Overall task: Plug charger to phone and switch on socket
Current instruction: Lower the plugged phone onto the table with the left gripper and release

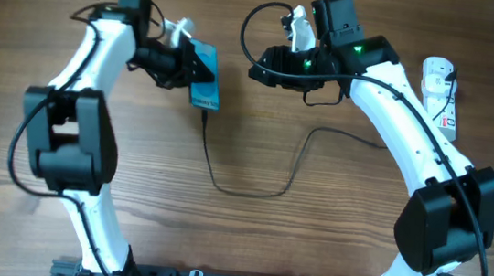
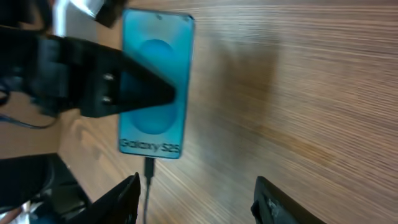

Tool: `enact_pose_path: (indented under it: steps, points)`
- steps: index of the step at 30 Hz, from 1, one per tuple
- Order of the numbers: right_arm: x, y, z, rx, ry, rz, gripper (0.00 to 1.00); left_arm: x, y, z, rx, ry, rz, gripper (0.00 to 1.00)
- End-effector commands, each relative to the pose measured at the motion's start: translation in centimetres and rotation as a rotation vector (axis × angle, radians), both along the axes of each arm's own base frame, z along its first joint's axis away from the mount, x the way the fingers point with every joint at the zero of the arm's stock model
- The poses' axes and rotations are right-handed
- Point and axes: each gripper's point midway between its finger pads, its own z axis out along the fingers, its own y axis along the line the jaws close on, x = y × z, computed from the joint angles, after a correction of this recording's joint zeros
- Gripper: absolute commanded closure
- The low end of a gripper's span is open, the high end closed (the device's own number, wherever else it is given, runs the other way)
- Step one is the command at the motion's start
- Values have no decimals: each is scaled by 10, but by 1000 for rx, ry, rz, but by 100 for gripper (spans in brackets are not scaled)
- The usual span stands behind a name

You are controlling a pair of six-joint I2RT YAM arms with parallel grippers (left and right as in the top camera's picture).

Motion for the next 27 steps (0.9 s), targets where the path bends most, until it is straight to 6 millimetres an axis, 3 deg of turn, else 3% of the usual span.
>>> enact_pose_path:
  steps: [1,8,12,19,22,24,25,26,27]
  points:
    - [2,-6,-3,-53,-24,-8,41,6,-9,-25,23,-22,-39,96]
    - [0,-9,-6,-72,-13,-11,41,8,-16,-72,92,8,-69,96]
    - [-1,-9,-7,-74,-12,-8,41,6,-16,-83,180,-2,-91,95]
    - [-5,-11,-9,-86,-3,6,41,6,-13,-87,215,-3,-94,58]
    - [-6,-11,-10,-89,4,6,41,7,5,-97,321,3,-82,50]
    - [-7,-13,-11,-100,8,2,41,11,29,-103,396,9,-49,43]
    - [-6,-14,-12,-109,8,-2,41,13,40,-104,411,18,-20,34]
    - [-7,-15,-13,-110,11,-1,41,15,49,-104,415,22,-1,0]
    - [-7,-15,-13,-110,11,-1,41,16,58,-104,414,27,21,0]
